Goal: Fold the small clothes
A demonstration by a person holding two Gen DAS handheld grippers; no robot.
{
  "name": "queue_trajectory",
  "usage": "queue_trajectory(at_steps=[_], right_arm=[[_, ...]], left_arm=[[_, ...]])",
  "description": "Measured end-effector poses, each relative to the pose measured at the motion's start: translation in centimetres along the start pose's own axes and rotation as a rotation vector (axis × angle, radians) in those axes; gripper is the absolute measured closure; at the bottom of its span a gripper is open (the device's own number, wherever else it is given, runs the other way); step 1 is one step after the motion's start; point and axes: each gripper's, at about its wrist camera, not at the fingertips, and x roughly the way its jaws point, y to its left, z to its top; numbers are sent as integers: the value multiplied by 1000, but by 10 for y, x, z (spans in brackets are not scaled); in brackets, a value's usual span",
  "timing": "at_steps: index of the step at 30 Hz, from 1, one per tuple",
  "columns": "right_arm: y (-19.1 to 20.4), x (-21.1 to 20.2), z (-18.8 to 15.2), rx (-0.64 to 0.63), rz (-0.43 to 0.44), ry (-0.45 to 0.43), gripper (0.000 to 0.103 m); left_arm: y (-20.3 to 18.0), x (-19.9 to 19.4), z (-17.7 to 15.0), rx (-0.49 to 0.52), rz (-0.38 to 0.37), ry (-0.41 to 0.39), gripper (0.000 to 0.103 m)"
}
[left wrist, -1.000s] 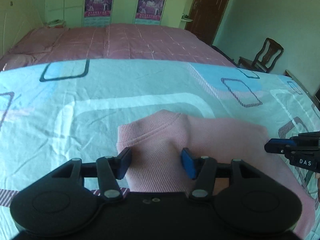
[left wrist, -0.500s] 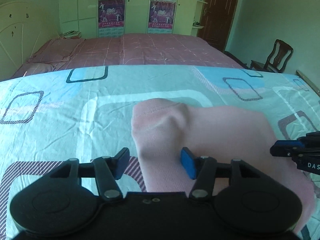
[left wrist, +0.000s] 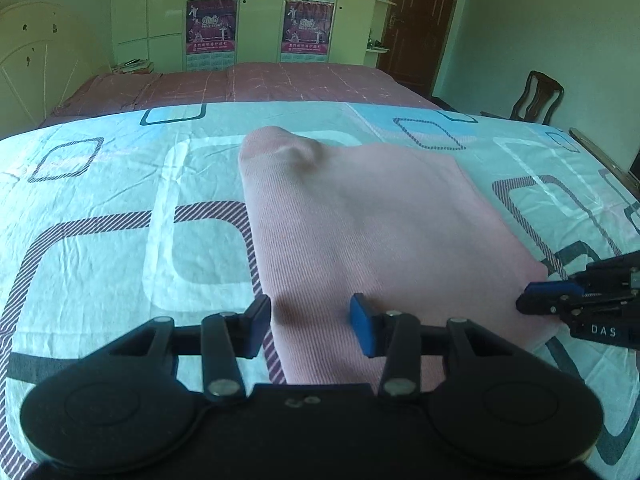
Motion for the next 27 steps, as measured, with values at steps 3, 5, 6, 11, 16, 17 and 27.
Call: queue_trajectory(at_steps=[3, 5, 6, 11, 16, 17, 27], right_arm=[[1, -2, -10, -4, 5, 24, 91], [1, -1, -19, -1, -1, 26, 91], [0, -2, -22, 9, 1, 19, 91], [-1, -2, -28, 12, 7, -9, 91], [-12, -14, -33, 81, 75, -40, 71], [-13, -19, -34, 87, 113, -54, 51], [-46, -40, -26, 234, 103, -127, 43]], left_arm=[[-8, 2, -16, 24, 12, 37, 57], [-6, 5, -29, 0, 15, 62, 56], [-6, 5, -35, -9, 17, 65, 56], [-6, -3, -43, -13, 38, 60, 51], [-1, -24, -39, -42, 60, 2, 35], [1, -28, -40, -55, 57, -25, 29], [30, -36, -30, -240, 43, -79, 103]])
